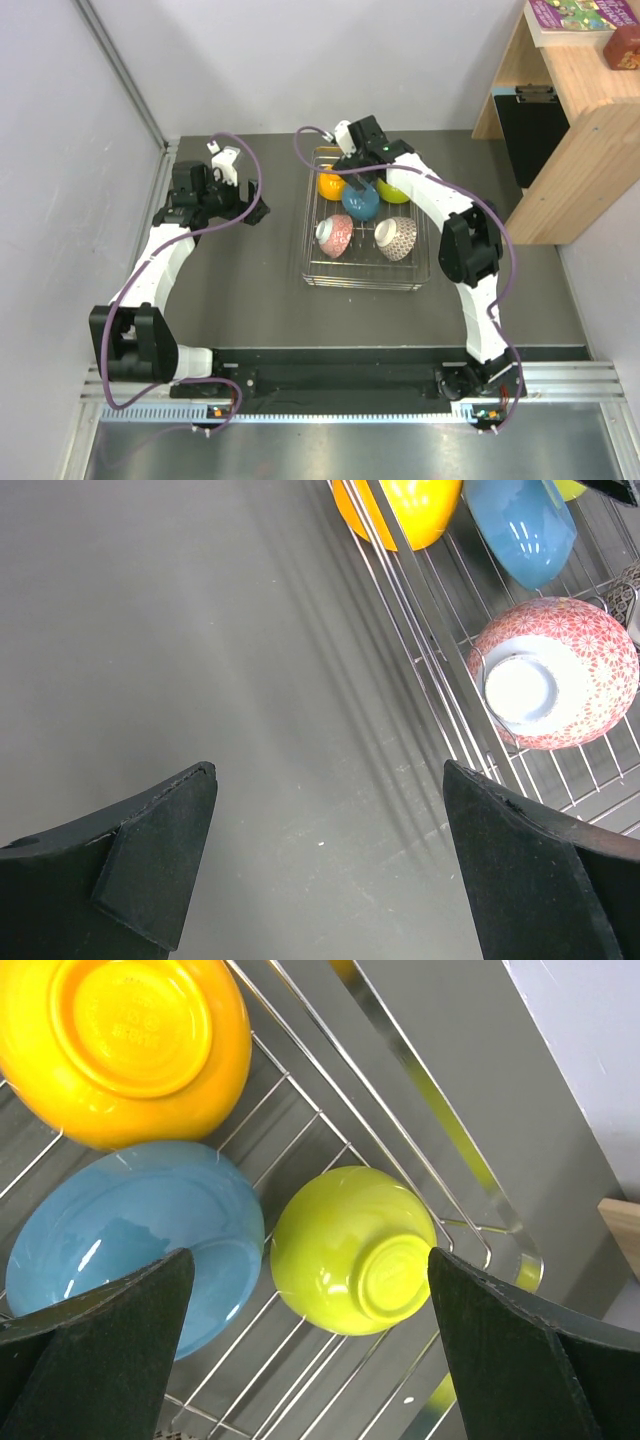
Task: Load the bowls into the dish rack
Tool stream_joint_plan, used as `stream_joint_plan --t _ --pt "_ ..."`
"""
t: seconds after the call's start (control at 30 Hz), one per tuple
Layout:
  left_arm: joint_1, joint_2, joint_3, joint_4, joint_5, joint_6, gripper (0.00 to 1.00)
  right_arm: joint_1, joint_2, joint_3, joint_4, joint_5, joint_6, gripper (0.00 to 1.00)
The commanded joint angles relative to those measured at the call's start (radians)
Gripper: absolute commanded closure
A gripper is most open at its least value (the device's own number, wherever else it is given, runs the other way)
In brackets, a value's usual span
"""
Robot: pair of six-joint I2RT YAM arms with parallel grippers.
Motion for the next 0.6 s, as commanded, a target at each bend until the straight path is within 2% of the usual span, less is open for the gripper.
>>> stream_joint_plan --t 0.0,0.33,0.57 --pt "0.007 -0.033 0.001 0.039 0.019 -0.012 0.01 0.010 0.016 -0.014 0.042 -0.035 0.010 0.00" --pt "0.007 -0.038 0.000 0.039 0.019 -0.012 0.01 0.013 0.036 -0.032 0.040 -0.060 0.016 0.00" --pt "0.007 -0.017 0.001 0.036 0.008 0.008 0.01 0.013 -0.039 -0.037 0.036 -0.046 0.018 0.00"
